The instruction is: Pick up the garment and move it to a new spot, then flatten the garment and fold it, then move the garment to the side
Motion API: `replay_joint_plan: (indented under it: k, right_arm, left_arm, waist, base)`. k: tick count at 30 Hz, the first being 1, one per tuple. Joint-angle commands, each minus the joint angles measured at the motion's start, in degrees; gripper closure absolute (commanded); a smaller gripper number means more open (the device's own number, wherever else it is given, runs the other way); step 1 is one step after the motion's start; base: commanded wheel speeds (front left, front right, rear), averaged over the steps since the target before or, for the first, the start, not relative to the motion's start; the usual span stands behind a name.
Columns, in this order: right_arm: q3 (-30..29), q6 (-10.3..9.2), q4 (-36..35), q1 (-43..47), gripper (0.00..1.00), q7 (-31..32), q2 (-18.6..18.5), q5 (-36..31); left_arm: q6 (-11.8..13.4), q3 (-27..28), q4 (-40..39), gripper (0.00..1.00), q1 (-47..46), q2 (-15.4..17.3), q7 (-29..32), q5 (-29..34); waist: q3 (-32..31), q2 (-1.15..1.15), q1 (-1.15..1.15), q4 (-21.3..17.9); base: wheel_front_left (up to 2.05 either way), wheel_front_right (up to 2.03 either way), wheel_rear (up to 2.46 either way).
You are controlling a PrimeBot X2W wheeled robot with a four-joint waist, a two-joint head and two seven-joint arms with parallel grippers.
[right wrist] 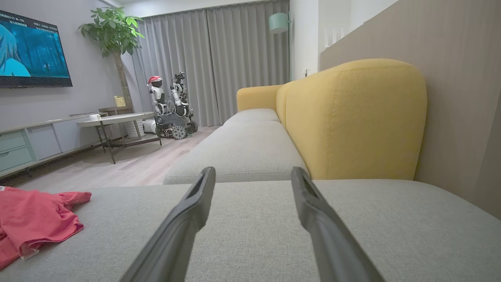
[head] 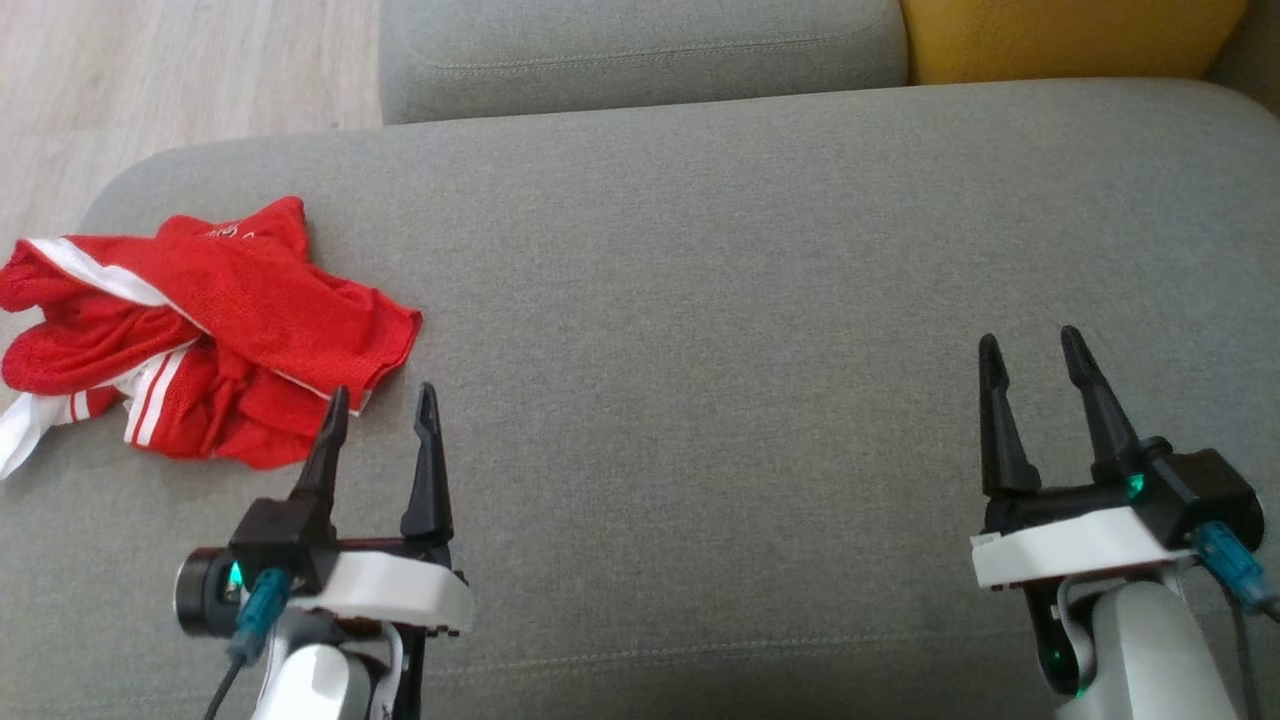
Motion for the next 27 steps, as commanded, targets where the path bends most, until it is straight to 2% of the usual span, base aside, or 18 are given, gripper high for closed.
replay_joint_plan:
  k: [1, 7, 14, 27]
  right_arm:
    - [1.4, 0.41, -2.0, -1.7, 0.00, -0.6, 0.0, -0.9]
    - [1.1, 0.41, -2.0, -1.8, 0.00, -0.6, 0.0, -1.3]
    - [1.0, 0.41, -1.8, -1.9, 0.00, -0.6, 0.0, -1.2]
    - [1.2, 0.41, -1.9, -2.0, 0.00, -0.6, 0.0, -0.9]
  left_arm:
    - [-0.8, 2.7, -1.2, 0.00, -2.1, -0.2, -0.7, 0.5]
    - [-4.2, 5.3, 1.0, 0.00, -2.1, -2.1, -0.7, 2.1]
    - [-6.4, 7.3, 1.7, 0.00, -2.1, -3.3, -0.7, 2.7]
    - [-7.5, 8.2, 2.5, 0.00, -1.9, -3.7, -0.7, 2.8]
  waist:
    - [0.0, 0.00, 0.00, -0.1]
    - [0.1, 0.00, 0.00, -0.2]
    - [0.2, 0.00, 0.00, 0.1]
    - [0.1, 0.00, 0.00, 0.1]
  base:
    - [0.00, 0.00, 0.00]
    - [0.00, 0.00, 0.00]
    - [0.00, 0.00, 0.00]
    - [0.00, 0.00, 0.00]
